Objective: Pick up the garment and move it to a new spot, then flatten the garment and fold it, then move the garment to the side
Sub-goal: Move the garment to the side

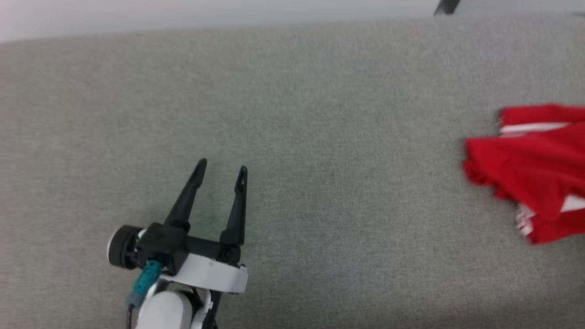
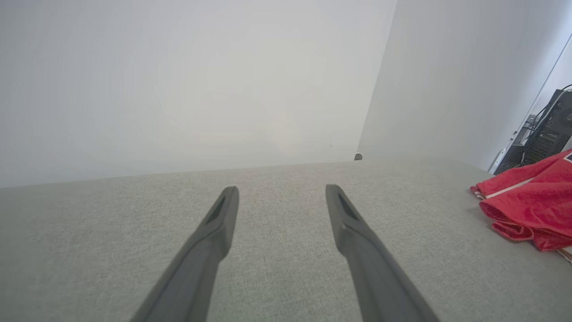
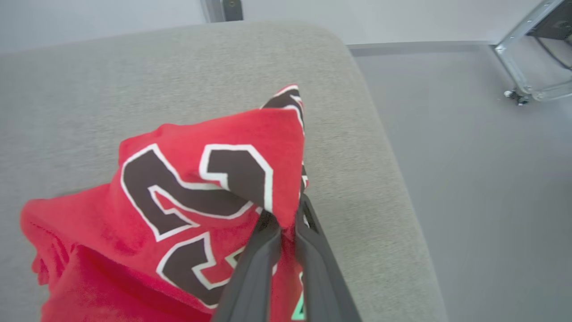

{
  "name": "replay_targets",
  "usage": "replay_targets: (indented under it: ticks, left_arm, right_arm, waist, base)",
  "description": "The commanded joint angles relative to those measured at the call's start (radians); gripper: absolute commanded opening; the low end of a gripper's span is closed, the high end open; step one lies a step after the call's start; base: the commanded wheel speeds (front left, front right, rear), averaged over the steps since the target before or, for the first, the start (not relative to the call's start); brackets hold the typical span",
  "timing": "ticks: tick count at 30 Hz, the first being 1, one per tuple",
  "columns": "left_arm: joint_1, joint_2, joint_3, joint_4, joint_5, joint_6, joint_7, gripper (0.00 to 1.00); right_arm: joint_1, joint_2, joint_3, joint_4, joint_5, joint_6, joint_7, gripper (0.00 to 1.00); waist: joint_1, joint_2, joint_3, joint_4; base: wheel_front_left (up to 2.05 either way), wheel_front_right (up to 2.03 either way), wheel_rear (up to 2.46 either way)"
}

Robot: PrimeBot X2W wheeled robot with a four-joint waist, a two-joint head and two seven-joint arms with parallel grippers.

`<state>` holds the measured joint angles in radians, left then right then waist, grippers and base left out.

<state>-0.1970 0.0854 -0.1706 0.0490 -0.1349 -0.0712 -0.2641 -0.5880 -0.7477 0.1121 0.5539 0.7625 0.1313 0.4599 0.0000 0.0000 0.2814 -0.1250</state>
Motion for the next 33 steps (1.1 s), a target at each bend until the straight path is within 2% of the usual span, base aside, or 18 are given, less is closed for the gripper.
replay_targets:
  ticks: [1,7,14,22,23,24,25,26,33]
  left_arm:
    - [-0.018,0.007,-0.001,-0.011,0.010,-0.001,0.001,1.00]
    - [-0.047,0.030,0.002,-0.053,0.031,0.008,0.002,1.00]
    - [-0.072,0.056,0.008,-0.112,0.045,0.019,0.022,1.00]
    - [-0.064,0.060,-0.001,-0.158,0.056,0.036,0.036,1.00]
    - [-0.061,0.060,-0.001,-0.160,0.055,0.036,0.037,1.00]
    - [-0.059,0.062,0.001,-0.159,0.054,0.037,0.036,1.00]
    - [-0.056,0.062,0.002,-0.157,0.050,0.039,0.035,1.00]
    - [-0.052,0.059,0.004,-0.152,0.041,0.041,0.032,1.00]
    - [-0.031,0.049,0.011,-0.074,-0.002,0.024,0.008,1.00]
  right_arm:
    - [-0.042,-0.015,-0.011,0.028,-0.031,-0.001,-0.016,0.00]
    - [-0.166,-0.044,-0.019,0.171,-0.191,-0.001,-0.101,0.00]
    - [-0.260,0.006,0.001,0.354,-0.337,-0.001,-0.177,0.00]
    - [-0.348,0.068,-0.019,0.532,-0.433,-0.001,-0.284,0.00]
    - [-0.356,0.067,-0.023,0.548,-0.442,-0.001,-0.298,0.04]
    - [-0.363,0.069,-0.029,0.568,-0.445,-0.001,-0.312,0.37]
    - [-0.368,0.070,-0.038,0.586,-0.447,-0.001,-0.325,0.78]
    - [-0.373,0.067,-0.041,0.603,-0.460,-0.001,-0.338,1.00]
    - [-0.370,0.079,-0.029,0.665,-0.498,-0.001,-0.393,1.00]
  waist:
    - [0.0000,0.0000,0.067,-0.032]
    - [0.0000,0.0000,0.138,-0.018]
    - [0.0000,0.0000,0.186,-0.011]
    - [0.0000,0.0000,0.196,-0.004]
    - [0.0000,0.0000,0.194,-0.003]
    - [0.0000,0.0000,0.190,-0.002]
    - [0.0000,0.0000,0.184,-0.002]
    - [0.0000,0.0000,0.175,-0.001]
    - [0.0000,0.0000,0.065,0.004]
  base:
    - [0.00,0.00,0.00]
    - [0.00,0.00,0.00]
    - [0.00,0.00,0.00]
    - [0.00,0.00,0.00]
    - [0.00,0.00,0.00]
    - [0.00,0.00,0.00]
    - [0.00,0.00,0.00]
    - [0.00,0.00,0.00]
    - [0.00,0.00,0.00]
